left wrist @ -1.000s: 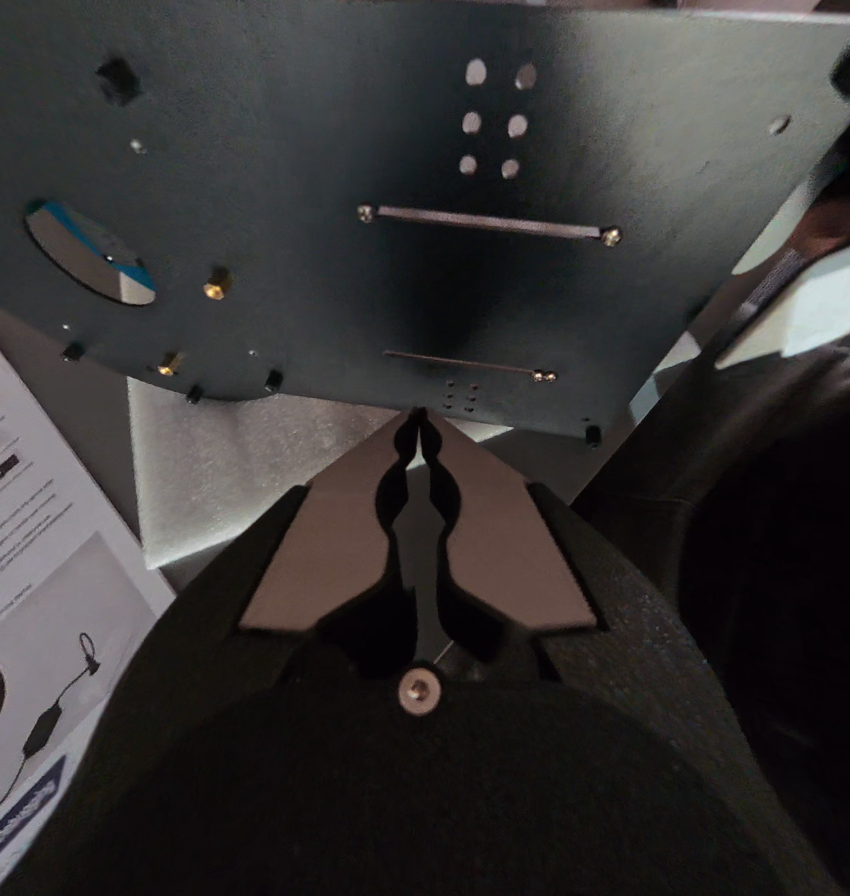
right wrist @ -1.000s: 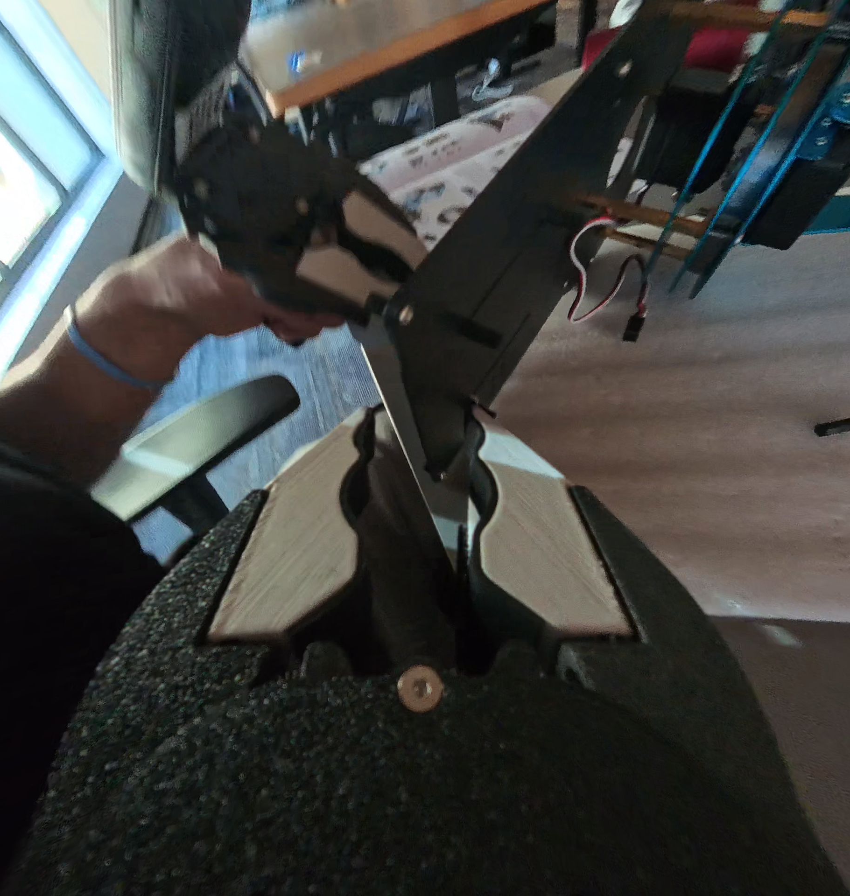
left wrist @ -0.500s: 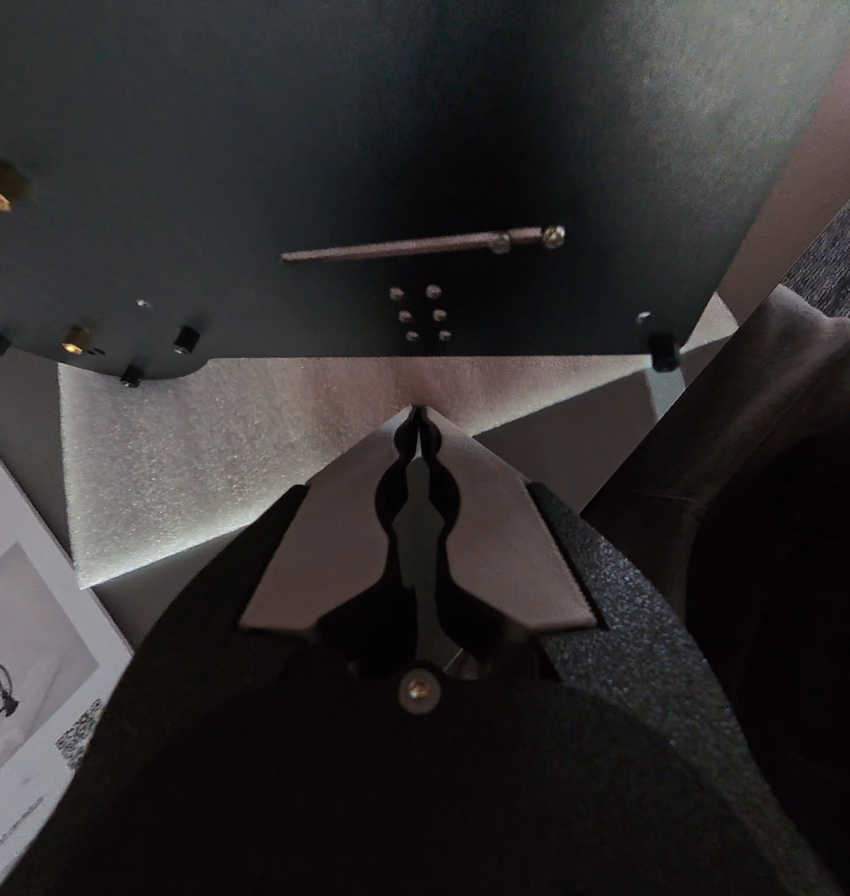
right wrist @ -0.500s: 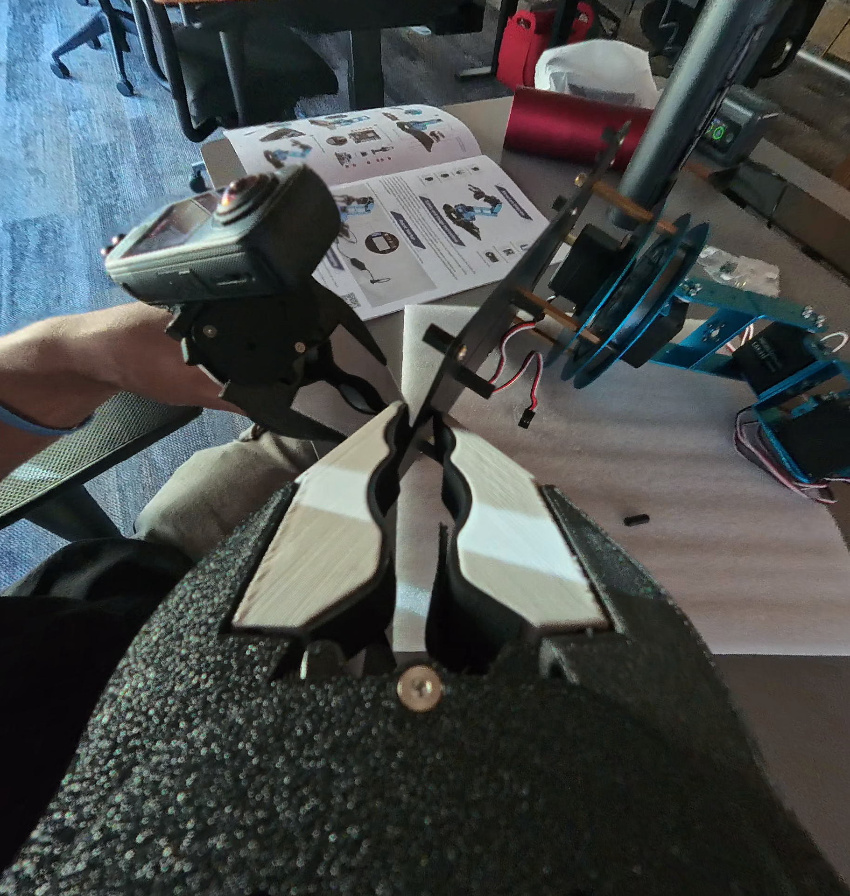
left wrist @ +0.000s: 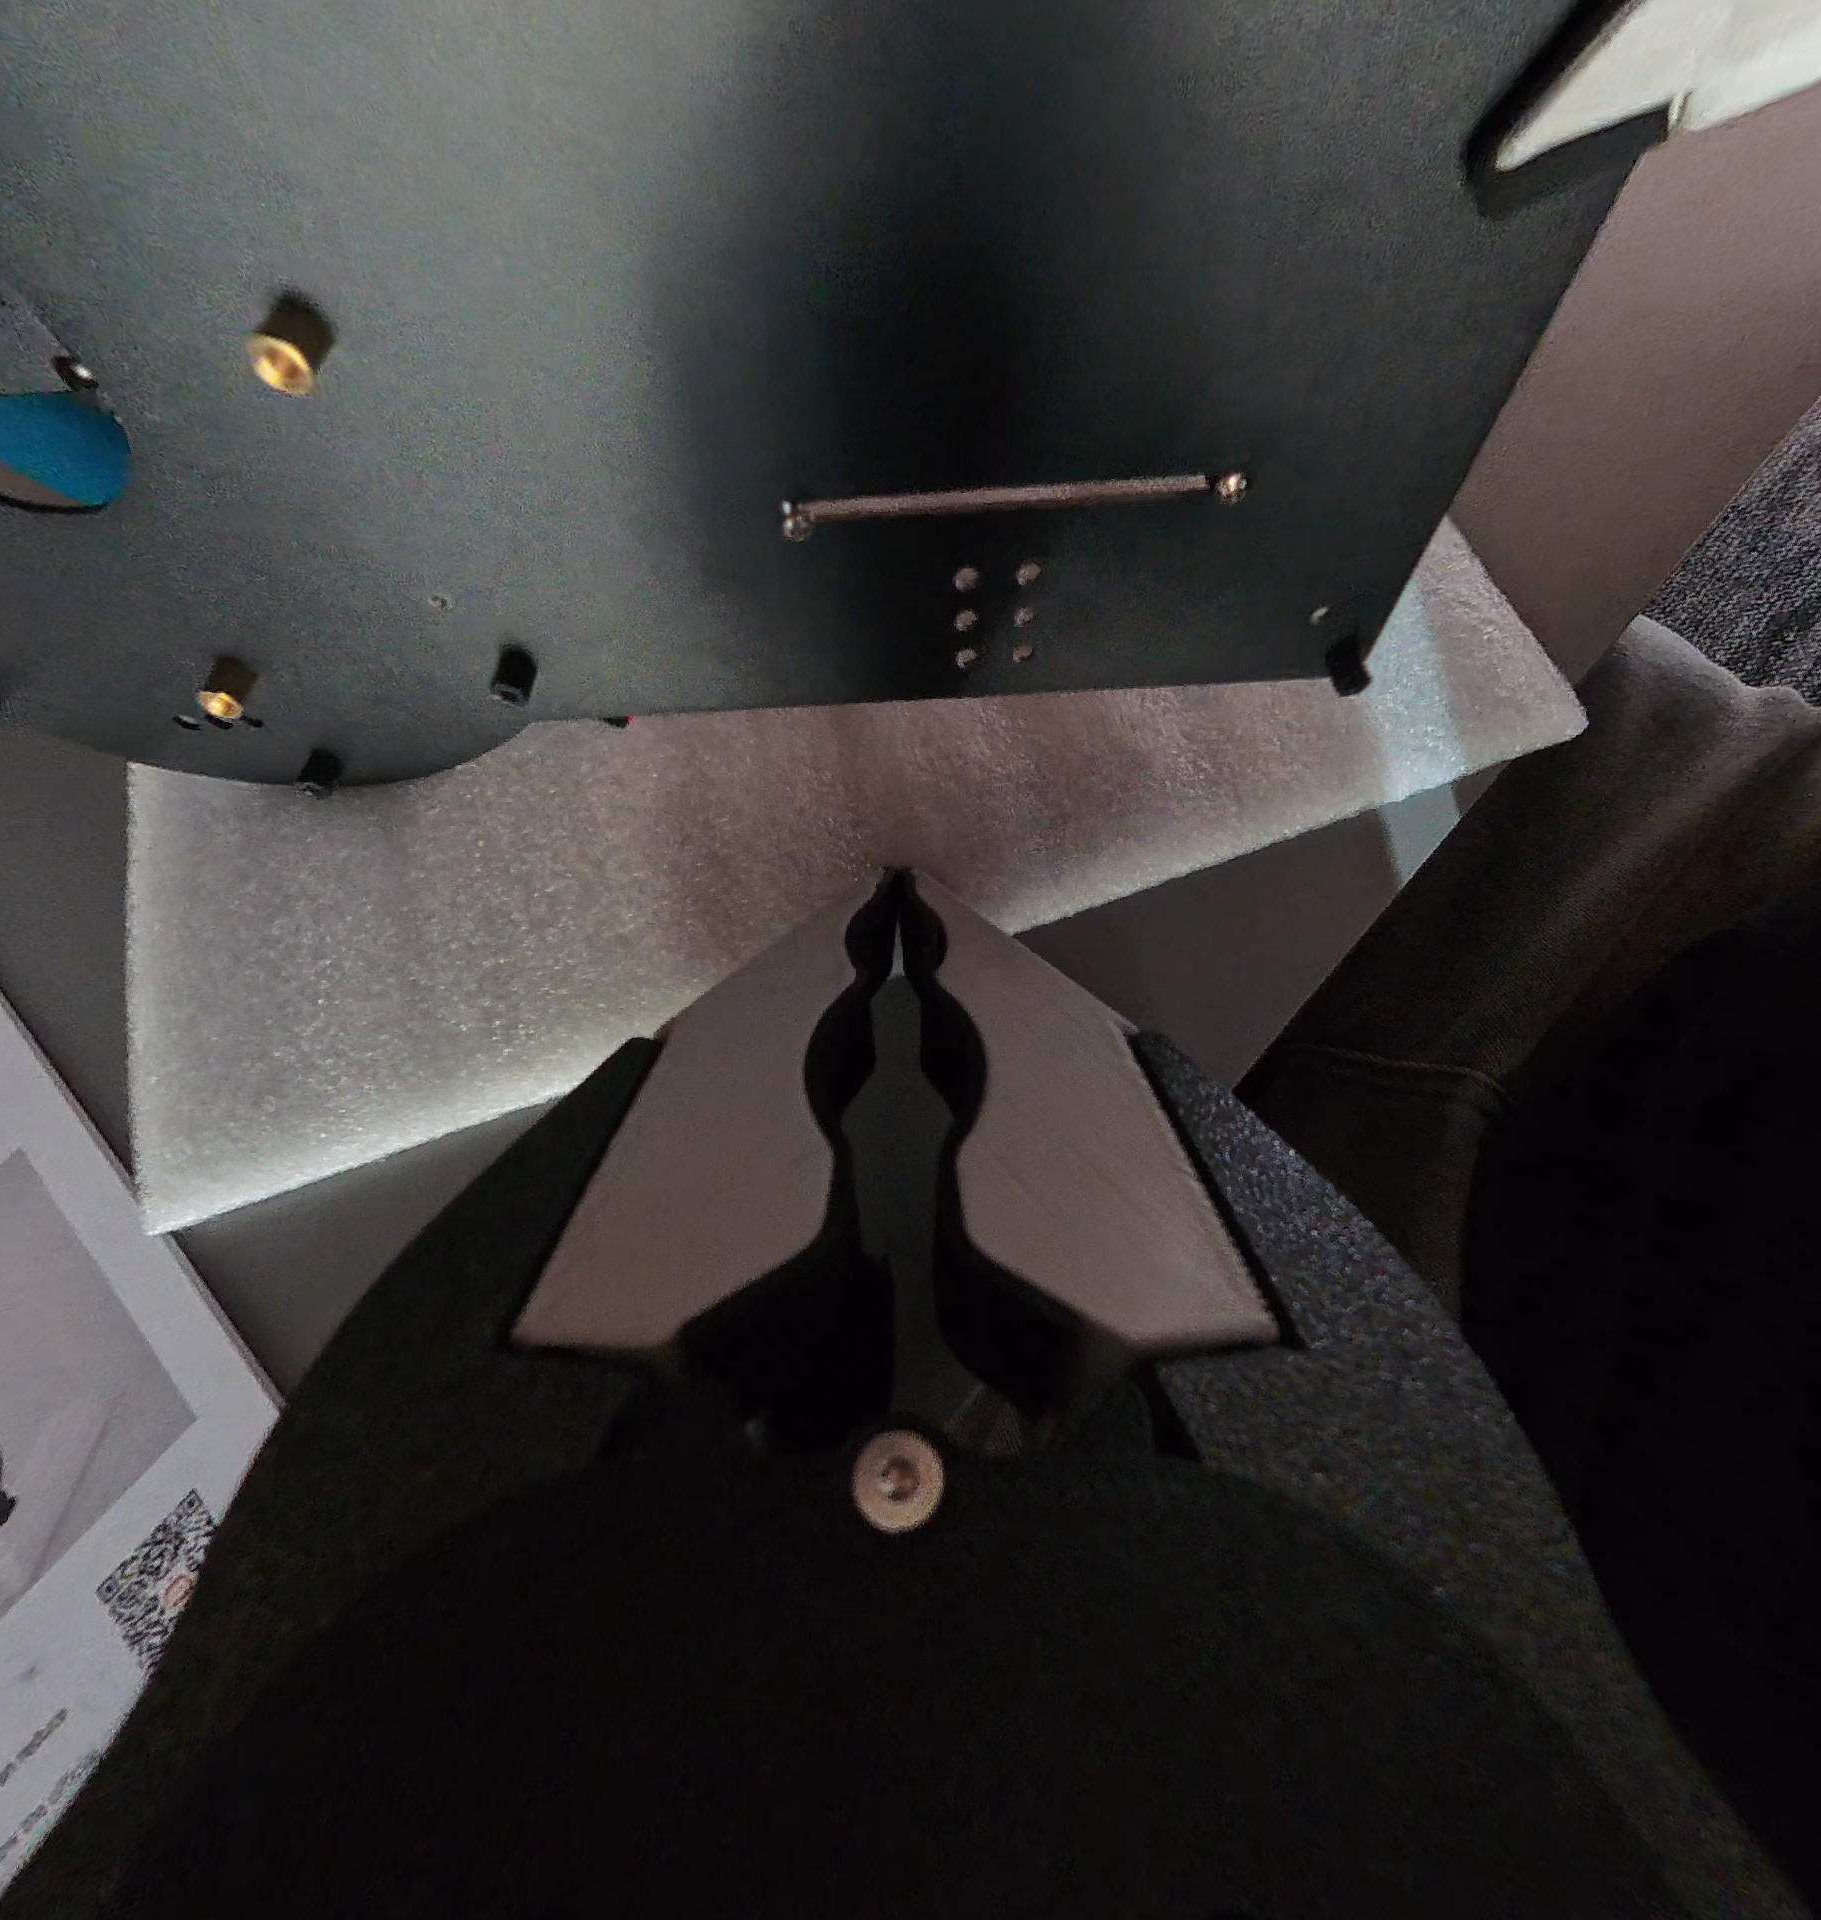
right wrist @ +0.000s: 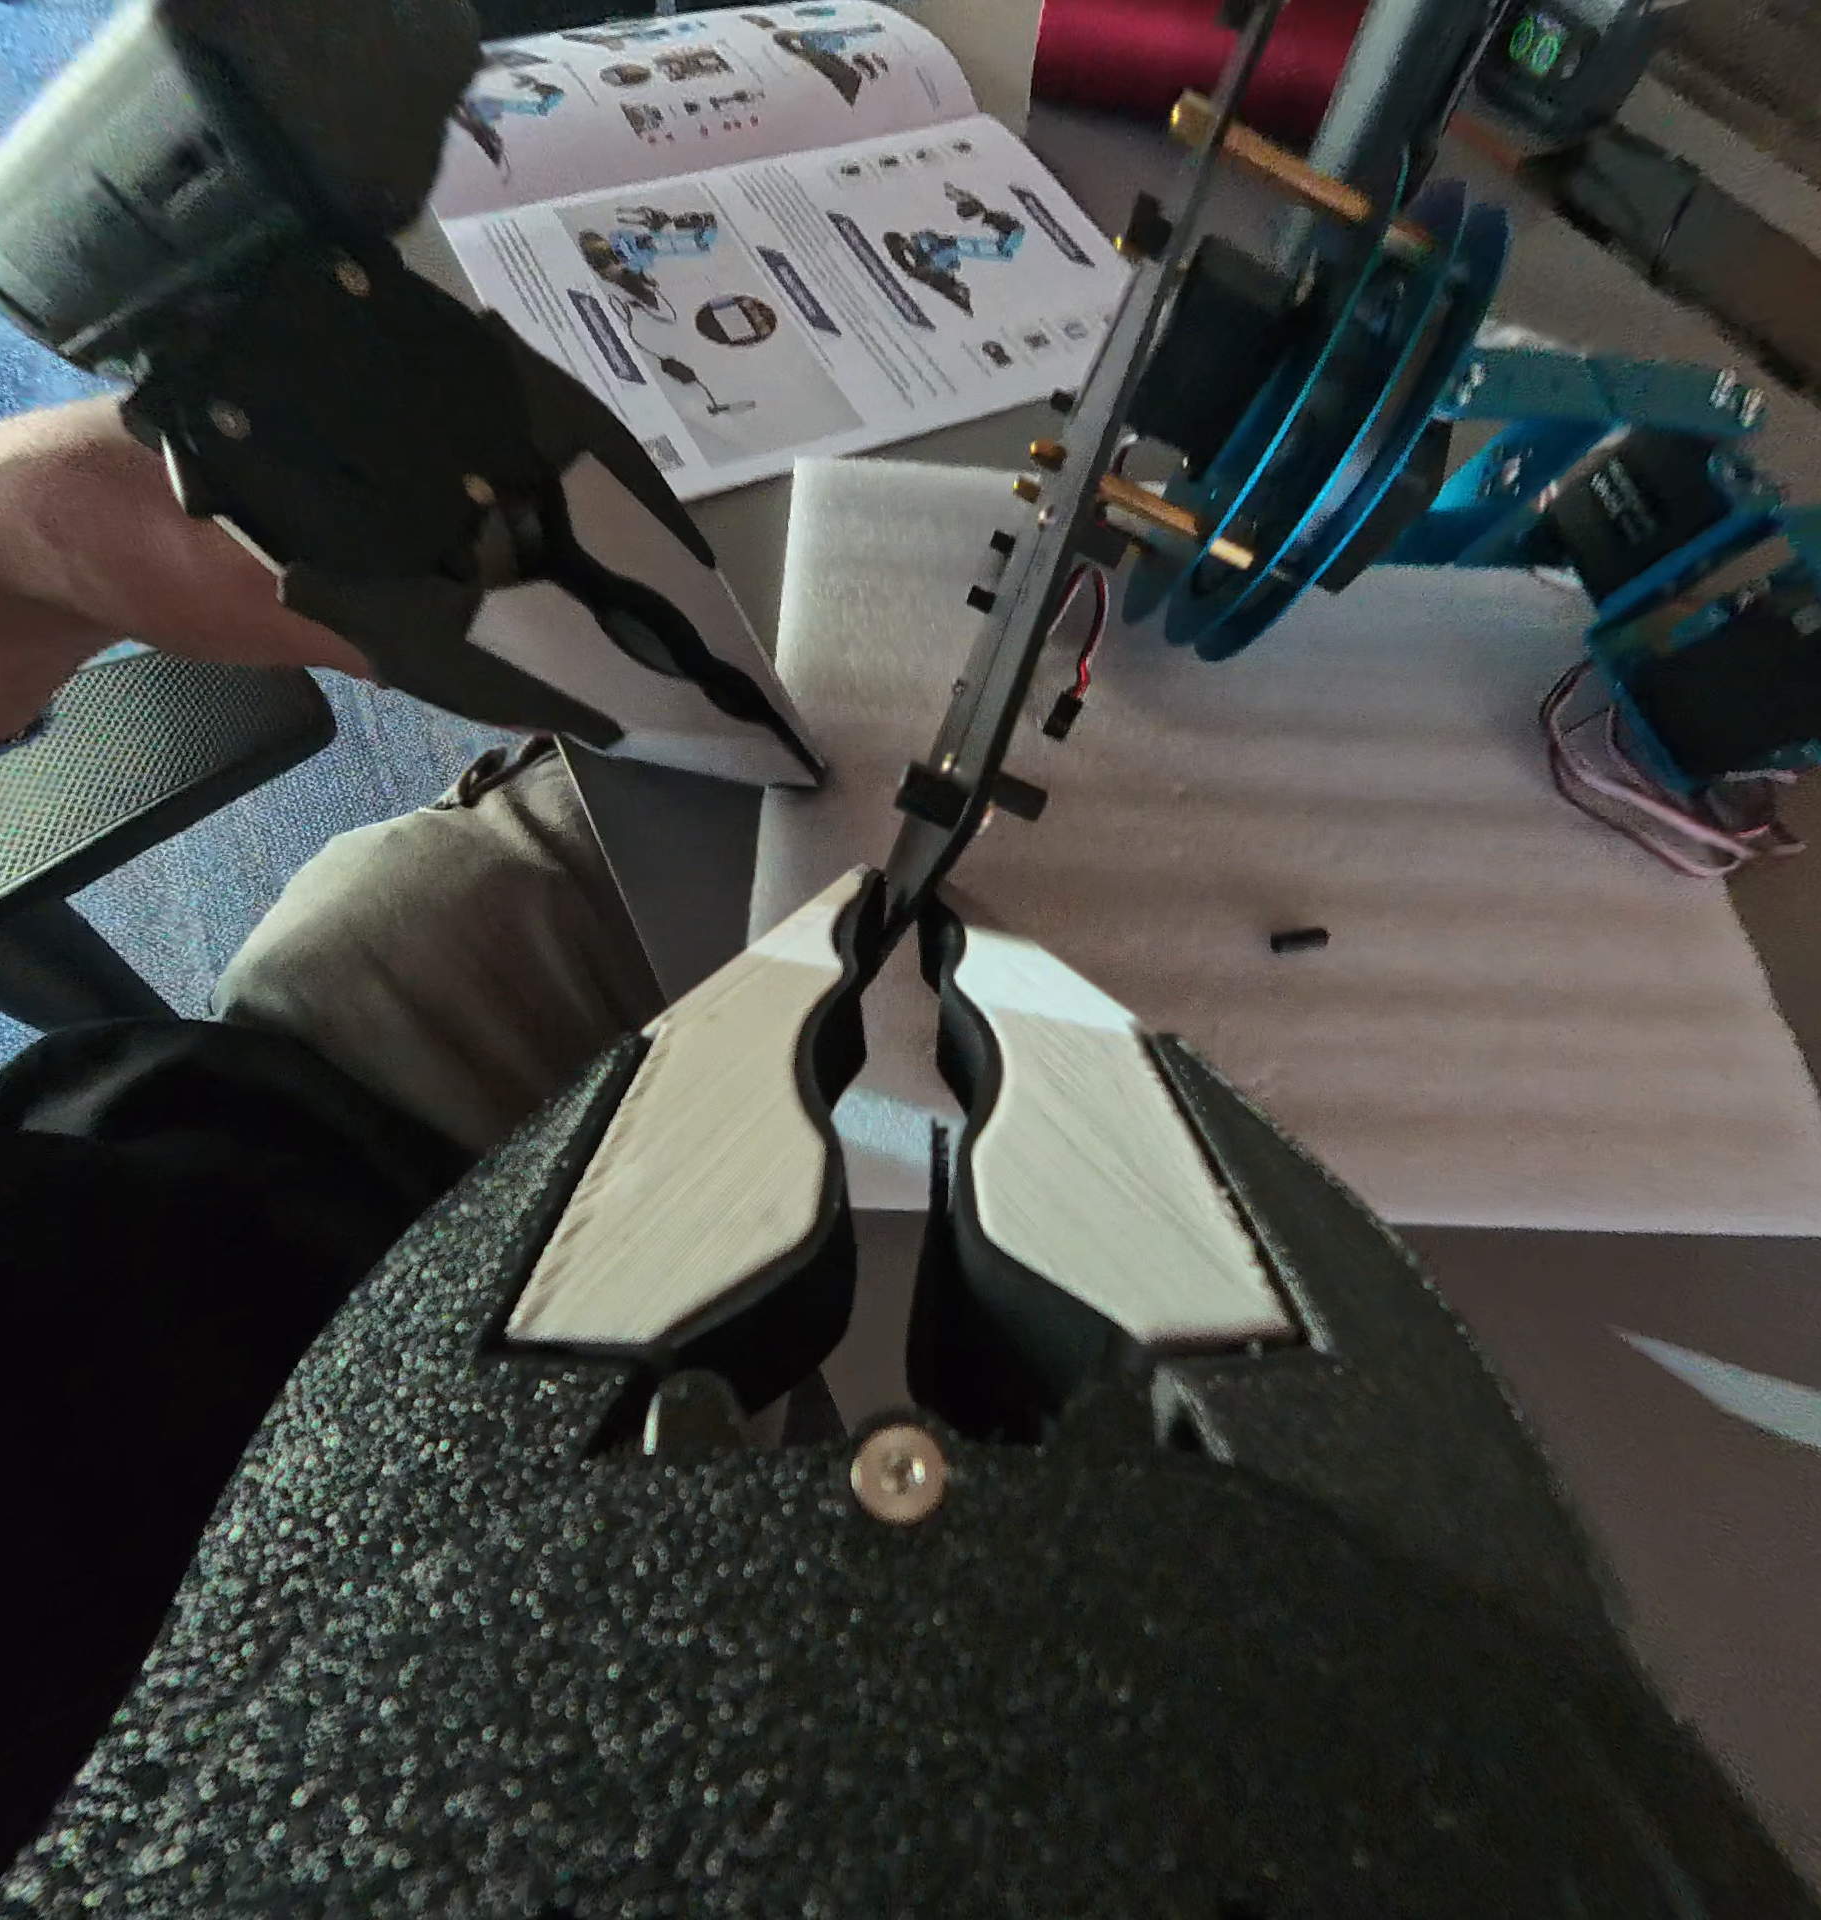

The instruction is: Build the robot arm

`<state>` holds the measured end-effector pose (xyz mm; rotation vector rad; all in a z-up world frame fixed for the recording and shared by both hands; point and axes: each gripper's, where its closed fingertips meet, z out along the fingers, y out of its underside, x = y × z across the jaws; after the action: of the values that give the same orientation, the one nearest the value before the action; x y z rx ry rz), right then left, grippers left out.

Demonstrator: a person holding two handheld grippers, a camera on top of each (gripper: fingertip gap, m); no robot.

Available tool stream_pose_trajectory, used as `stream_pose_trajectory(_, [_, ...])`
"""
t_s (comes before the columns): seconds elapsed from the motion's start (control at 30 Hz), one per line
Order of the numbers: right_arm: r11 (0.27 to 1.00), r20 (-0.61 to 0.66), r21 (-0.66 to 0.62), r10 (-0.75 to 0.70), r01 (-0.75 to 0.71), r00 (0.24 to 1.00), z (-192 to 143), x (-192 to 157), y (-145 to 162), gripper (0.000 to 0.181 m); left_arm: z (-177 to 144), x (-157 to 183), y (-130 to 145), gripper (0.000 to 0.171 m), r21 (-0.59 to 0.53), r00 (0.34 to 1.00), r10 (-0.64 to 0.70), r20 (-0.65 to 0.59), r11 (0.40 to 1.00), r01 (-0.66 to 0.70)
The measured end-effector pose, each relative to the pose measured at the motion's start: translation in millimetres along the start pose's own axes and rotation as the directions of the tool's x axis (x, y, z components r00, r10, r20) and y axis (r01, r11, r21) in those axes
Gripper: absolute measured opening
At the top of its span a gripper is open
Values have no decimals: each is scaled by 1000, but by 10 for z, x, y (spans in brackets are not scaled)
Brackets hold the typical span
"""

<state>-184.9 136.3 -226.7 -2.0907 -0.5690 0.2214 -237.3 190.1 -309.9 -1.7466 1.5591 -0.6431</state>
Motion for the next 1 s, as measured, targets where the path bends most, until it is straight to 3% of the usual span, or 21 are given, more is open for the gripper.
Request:
stream_pose_trajectory(0.2, [999, 17, 48, 20, -21, 1000, 15, 4, 82, 4, -23, -13, -57, 0, -16, 999, 0, 45, 1000, 1])
stream_pose_trajectory(0.4, [994, 34, 108, 31, -35, 999, 19, -5, 96, 5, -165, -106, -508, 5, 211, 988, -108, 108, 974, 83])
stream_pose_trajectory(0.63, [994, 27, 110, 19, -22, 999, 25, -92, 79, 5, -74, -73, -574, 0, 245, 988, -150, 30, 960, 138])
stream_pose_trajectory(0.77, [994, -7, 103, -32, 32, 999, 12, -77, 16, 4, -42, -81, -607, 0, 237, 990, -138, 33, 963, 127])
stream_pose_trajectory(1.0, [995, 24, 103, 7, -9, 1000, 36, -113, 88, 5, -108, -96, -533, 0, 213, 992, -120, 38, 971, 109])
